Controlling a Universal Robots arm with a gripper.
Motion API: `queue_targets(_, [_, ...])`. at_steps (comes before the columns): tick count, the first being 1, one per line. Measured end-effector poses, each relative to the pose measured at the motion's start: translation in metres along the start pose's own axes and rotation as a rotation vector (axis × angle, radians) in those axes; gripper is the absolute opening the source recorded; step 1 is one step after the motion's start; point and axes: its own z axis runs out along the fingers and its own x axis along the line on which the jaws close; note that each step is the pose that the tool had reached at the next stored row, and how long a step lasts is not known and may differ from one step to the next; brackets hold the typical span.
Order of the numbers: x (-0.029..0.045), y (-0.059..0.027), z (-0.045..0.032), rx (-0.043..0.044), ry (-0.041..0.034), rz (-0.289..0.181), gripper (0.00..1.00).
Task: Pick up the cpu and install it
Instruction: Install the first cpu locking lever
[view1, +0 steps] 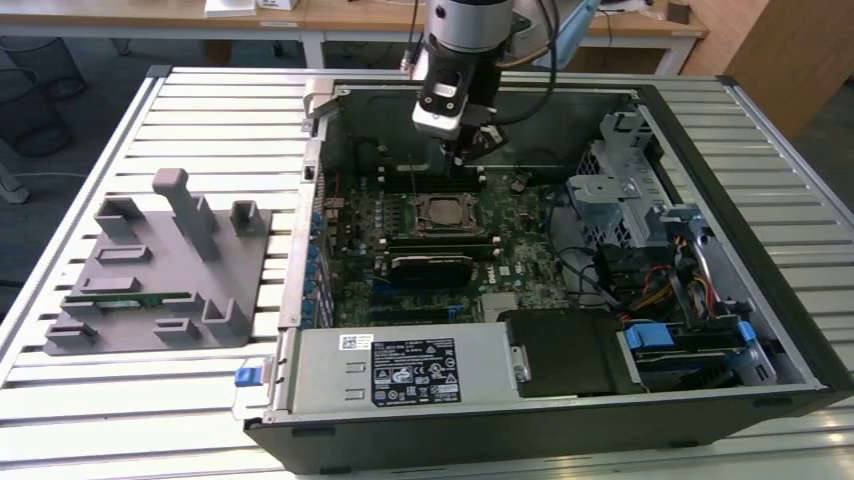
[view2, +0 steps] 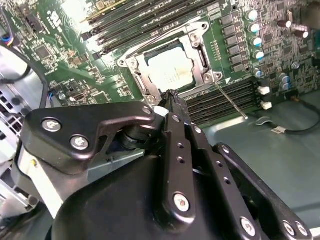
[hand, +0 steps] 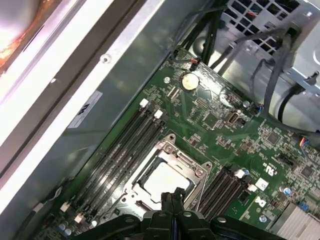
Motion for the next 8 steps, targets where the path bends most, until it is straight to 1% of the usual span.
queue_targets(8, [-0.0001, -0.0001, 0.0000, -0.0003, 0.0016, -0.063, 0.11])
